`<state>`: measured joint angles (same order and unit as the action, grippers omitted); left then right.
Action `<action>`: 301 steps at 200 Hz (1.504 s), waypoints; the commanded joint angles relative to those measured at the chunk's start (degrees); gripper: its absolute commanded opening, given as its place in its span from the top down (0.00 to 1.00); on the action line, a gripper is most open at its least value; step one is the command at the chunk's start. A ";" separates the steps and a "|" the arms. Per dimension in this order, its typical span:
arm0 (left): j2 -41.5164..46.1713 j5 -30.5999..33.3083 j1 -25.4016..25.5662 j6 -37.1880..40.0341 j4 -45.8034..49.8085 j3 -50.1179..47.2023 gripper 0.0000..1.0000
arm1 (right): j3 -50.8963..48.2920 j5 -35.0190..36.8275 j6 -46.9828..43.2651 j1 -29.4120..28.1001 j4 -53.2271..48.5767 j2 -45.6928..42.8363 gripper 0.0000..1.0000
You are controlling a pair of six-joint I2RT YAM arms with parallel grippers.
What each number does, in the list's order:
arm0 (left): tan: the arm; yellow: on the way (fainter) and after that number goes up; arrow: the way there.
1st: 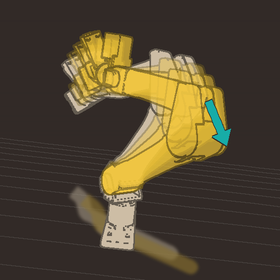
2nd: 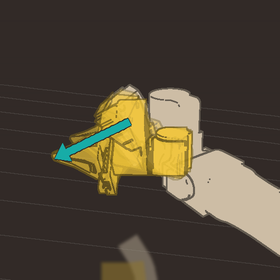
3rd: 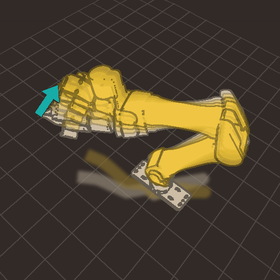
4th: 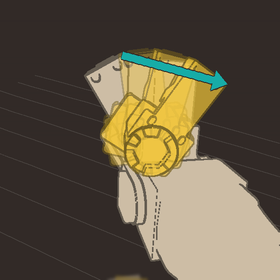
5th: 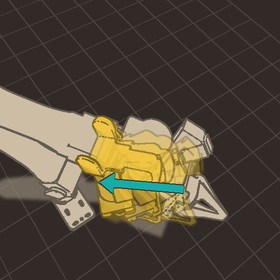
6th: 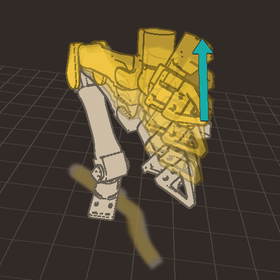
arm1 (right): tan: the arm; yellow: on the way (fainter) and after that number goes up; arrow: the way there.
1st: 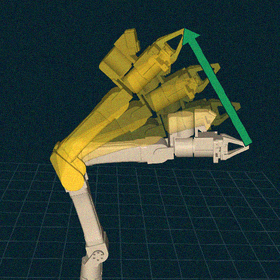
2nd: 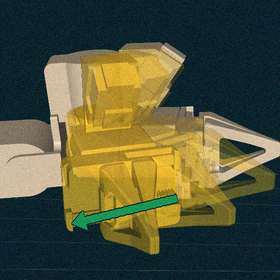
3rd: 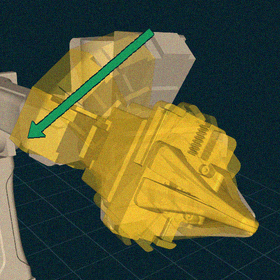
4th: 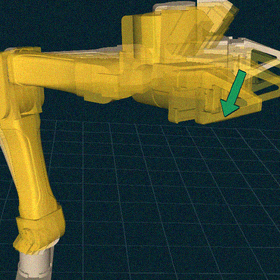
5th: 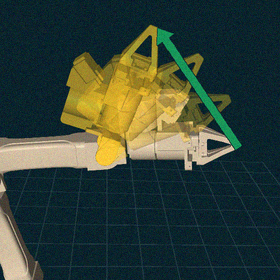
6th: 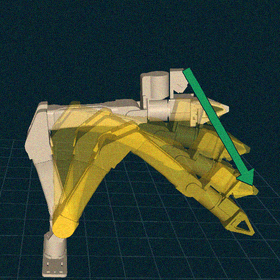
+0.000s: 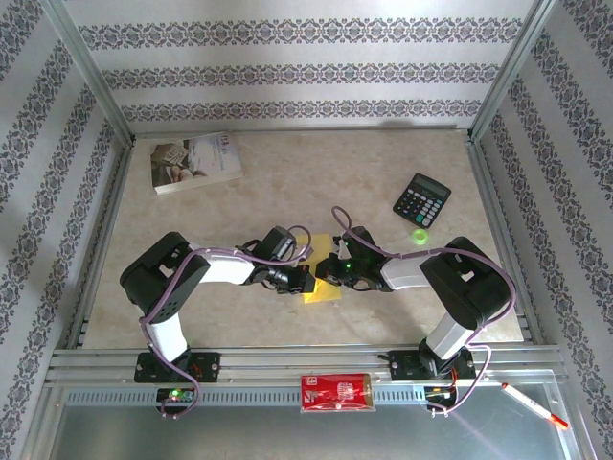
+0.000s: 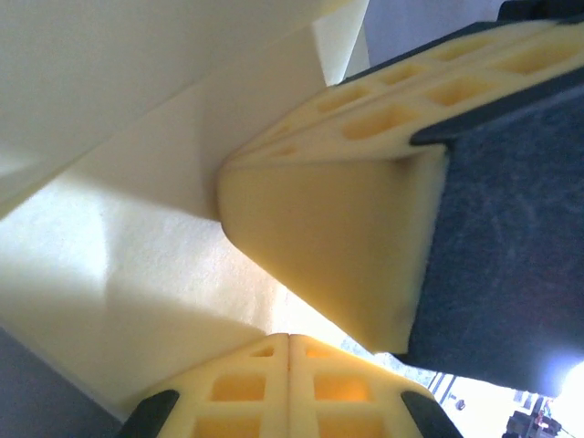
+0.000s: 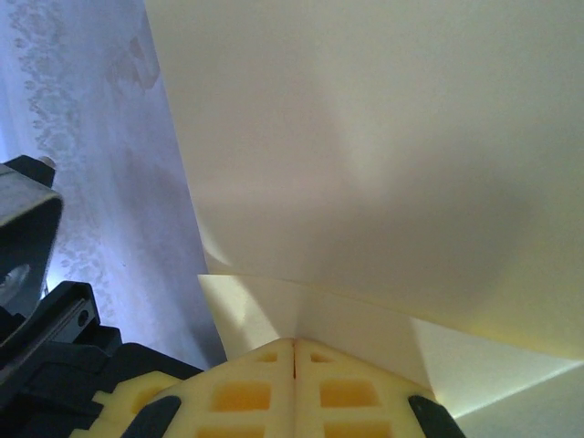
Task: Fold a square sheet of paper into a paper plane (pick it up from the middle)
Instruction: Fold the triangle a second time at the center of the table.
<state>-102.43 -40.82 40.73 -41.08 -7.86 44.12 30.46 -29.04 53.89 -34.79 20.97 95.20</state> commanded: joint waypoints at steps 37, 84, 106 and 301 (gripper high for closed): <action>-0.26 1.44 0.75 2.82 5.03 -0.36 1.00 | -3.56 7.07 -0.03 -0.99 -11.92 4.50 1.00; 1.29 0.62 1.06 3.54 6.62 -3.60 1.00 | -3.29 7.42 0.09 -0.89 -12.49 4.89 1.00; 2.03 -0.35 1.11 3.15 6.05 -4.85 1.00 | -3.12 7.50 0.05 -0.89 -12.76 4.91 1.00; 7.54 -0.14 1.72 3.37 11.29 -9.30 1.00 | -2.33 7.59 -0.58 -0.71 -13.68 5.54 1.00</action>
<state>-96.25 -40.66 41.15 -39.00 -6.79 36.80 31.14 -28.99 54.24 -34.76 19.66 95.64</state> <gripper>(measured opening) 0.044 0.042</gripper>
